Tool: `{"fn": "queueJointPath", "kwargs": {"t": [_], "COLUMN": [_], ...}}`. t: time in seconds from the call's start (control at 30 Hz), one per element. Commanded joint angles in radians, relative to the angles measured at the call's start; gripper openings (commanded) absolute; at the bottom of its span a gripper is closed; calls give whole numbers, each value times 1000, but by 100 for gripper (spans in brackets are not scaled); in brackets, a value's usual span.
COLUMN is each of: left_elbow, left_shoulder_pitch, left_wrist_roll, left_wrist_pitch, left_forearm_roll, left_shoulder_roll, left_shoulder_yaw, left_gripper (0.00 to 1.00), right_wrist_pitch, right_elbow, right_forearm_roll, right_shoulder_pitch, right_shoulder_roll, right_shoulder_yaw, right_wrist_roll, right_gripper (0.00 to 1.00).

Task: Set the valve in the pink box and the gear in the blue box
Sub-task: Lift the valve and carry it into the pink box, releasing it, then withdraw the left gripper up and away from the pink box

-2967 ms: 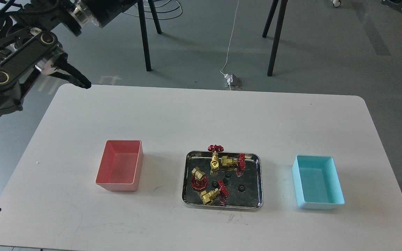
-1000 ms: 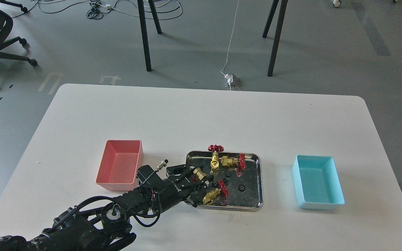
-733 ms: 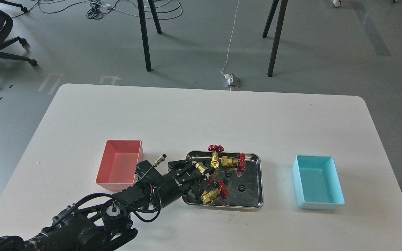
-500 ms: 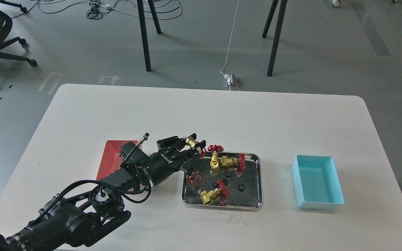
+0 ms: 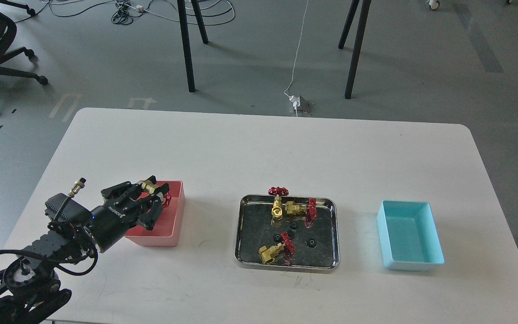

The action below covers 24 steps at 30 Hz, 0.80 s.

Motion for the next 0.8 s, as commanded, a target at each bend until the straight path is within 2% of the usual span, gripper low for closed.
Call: {"fn": "queueJointPath", "kwargs": {"t": [0.0,0.03,0.13,0.17,0.27,0.47,0.6,0.77], "left_elbow": [49,55,59,59,58,47,44,53], "left_shoulder_pitch": [7,7,7,7,5,-18,-135,-347], "left_wrist_roll": [0,0,0,0,1,-2,-8,-72], "left_wrist_pitch": [19,19,19,19,19,19,16,-181], "left_forearm_roll": [27,27,21,21,16,-101,-299,-693], "left_shoulder_roll": [-15,-16,-16,-16,-16,-1,27,34], "left_shoulder_yaw": [19,24,25,25,16,-12,-7,-15], "left_gripper": [15,21,48,53,96,99,99,99], "right_wrist_pitch": [0,0,0,0,1,0,1,12], "right_elbow": [0,0,2,3,9,9,28,159], "right_forearm_roll": [0,0,0,0,0,0,-8,-179], "right_shoulder_pitch": [2,2,2,2,3,3,-1,-6], "right_shoulder_roll": [0,0,0,0,-1,-1,-1,-1], "right_shoulder_yaw": [0,0,0,0,0,0,-3,-58], "right_wrist_roll": [0,0,0,0,0,-6,-4,5], "right_gripper": [99,99,99,99,99,99,99,99]}}
